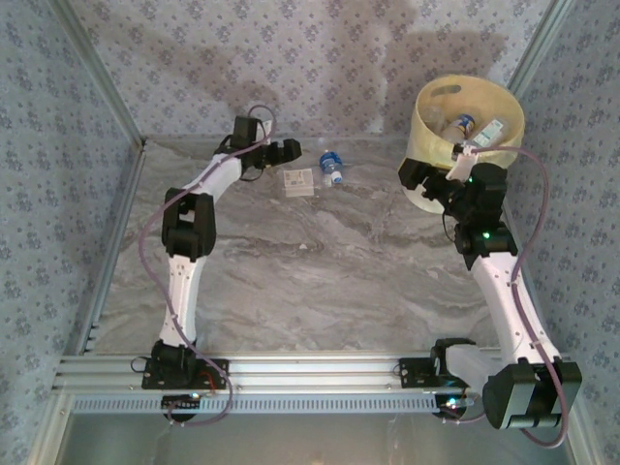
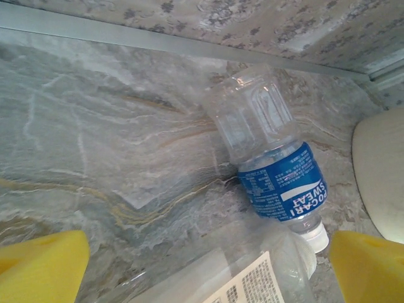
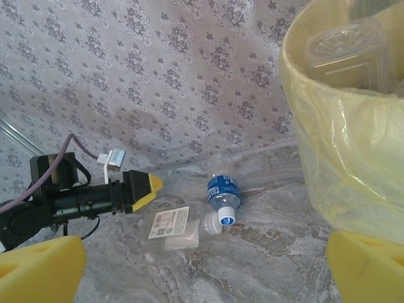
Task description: Put the plastic bottles in the bin
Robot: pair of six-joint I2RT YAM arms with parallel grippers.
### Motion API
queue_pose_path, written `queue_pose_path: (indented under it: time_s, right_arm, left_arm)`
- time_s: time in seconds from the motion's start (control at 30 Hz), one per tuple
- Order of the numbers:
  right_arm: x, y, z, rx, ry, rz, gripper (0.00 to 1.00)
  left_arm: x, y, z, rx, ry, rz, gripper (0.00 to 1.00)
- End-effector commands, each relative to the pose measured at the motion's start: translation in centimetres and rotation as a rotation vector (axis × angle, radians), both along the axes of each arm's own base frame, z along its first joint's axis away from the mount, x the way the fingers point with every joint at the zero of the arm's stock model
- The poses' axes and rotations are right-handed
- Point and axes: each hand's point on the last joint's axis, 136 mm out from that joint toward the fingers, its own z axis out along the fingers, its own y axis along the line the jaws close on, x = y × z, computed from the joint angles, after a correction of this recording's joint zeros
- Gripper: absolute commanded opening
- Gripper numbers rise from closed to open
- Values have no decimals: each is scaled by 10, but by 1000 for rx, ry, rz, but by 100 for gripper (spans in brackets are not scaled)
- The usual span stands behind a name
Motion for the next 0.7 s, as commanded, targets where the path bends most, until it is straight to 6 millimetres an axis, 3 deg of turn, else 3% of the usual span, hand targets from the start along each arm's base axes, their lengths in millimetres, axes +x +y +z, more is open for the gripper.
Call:
queue_pose_path:
  time_s: [0.0, 0.2, 0.47, 0.67]
  right_arm:
    - [-1, 3, -6, -13, 20, 9, 100]
    - [1, 2, -7, -14, 20, 4, 100]
    - [4, 4, -8, -18, 22, 8, 100]
    - [5, 3, -12, -20, 29, 0, 100]
  left_arm:
    - [-9, -26, 7, -65, -11, -108, 98]
    - [-34, -30, 8, -64, -27, -144, 98]
    - [-96, -23, 18, -115, -49, -173, 98]
    - [-133, -25, 9, -2, -35, -168, 98]
